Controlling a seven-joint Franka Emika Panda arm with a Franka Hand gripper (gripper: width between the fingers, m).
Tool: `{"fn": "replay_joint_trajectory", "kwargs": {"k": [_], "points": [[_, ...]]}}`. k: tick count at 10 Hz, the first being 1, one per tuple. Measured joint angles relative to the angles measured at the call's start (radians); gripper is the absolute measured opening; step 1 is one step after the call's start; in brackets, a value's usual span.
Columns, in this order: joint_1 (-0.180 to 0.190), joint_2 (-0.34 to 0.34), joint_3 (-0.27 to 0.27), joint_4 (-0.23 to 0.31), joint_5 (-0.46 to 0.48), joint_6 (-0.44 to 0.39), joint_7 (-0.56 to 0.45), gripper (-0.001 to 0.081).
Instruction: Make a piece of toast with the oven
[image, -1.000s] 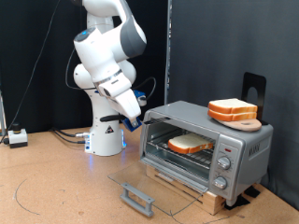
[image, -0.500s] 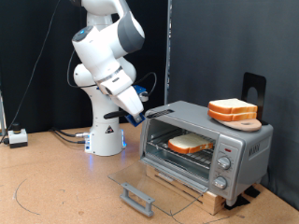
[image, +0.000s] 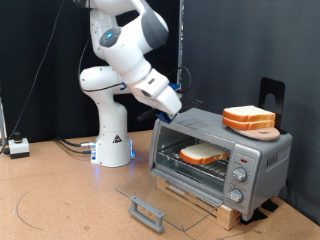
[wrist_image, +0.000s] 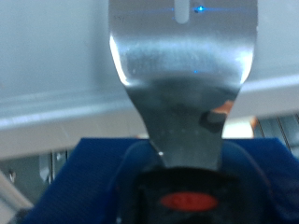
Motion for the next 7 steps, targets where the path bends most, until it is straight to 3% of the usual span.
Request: {"fn": "replay_joint_trajectory", "kwargs": {"k": [4, 7], "points": [[0.053, -0.089, 0.095, -0.036, 0.033, -0.004, 0.031, 0.0396], [0.077, -0.16, 0.188, -0.063, 0.07, -0.002, 0.16, 0.0396]]}}
